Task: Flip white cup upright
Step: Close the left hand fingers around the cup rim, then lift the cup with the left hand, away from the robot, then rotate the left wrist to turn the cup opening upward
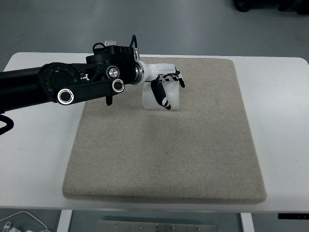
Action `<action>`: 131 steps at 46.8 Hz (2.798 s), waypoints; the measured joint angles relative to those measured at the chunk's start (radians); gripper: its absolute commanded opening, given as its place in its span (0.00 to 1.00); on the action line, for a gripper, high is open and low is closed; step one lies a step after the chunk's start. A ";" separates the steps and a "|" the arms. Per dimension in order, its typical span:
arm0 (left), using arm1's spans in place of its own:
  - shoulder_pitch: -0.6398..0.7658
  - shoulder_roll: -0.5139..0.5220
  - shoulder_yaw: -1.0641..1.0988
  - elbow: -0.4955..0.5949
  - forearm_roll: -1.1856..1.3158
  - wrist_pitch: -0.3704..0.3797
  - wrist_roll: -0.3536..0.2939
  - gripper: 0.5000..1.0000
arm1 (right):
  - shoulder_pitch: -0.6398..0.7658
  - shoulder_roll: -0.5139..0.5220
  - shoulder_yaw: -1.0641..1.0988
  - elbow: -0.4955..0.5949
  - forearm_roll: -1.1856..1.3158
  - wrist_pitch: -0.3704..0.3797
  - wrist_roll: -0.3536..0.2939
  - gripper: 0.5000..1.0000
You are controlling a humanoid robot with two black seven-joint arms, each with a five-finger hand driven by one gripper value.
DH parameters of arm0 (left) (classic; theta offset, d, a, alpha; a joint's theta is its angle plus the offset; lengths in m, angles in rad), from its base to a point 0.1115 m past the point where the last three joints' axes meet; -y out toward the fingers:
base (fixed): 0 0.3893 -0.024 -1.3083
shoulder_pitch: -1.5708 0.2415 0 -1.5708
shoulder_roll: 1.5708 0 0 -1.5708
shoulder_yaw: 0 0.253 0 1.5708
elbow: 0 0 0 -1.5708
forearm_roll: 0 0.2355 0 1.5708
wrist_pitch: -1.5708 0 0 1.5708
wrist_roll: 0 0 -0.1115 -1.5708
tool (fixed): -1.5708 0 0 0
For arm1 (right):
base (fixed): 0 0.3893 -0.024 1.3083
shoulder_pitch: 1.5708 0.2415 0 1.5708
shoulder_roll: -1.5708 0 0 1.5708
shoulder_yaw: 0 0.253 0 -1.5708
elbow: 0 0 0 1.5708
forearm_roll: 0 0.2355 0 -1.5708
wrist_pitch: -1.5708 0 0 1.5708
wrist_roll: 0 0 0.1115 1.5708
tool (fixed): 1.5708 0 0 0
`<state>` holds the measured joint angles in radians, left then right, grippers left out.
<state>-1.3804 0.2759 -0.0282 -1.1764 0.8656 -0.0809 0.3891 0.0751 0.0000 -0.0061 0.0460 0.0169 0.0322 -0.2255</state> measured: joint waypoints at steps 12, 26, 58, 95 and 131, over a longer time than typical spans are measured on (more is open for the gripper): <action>0.004 0.053 -0.072 -0.002 0.000 -0.002 -0.019 0.00 | 0.000 0.000 0.000 0.000 0.000 0.000 0.000 0.86; 0.027 0.100 -0.143 -0.002 0.000 0.000 -0.026 0.00 | 0.000 0.000 0.000 0.000 0.000 0.000 0.000 0.86; 0.277 0.107 -0.498 0.017 -0.103 -0.051 -0.068 0.00 | 0.000 0.000 0.000 0.000 0.000 0.000 0.000 0.86; 0.416 -0.008 -0.736 0.261 -0.201 -0.192 -0.461 0.00 | 0.000 0.000 0.000 0.000 0.000 0.000 0.000 0.86; 0.516 -0.170 -0.729 0.535 -0.188 -0.242 -0.950 0.00 | 0.000 0.000 0.000 0.000 0.000 0.001 0.000 0.86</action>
<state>-0.8646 0.1062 -0.7570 -0.6414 0.6774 -0.3227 -0.5607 0.0752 0.0000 -0.0062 0.0460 0.0169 0.0337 -0.2254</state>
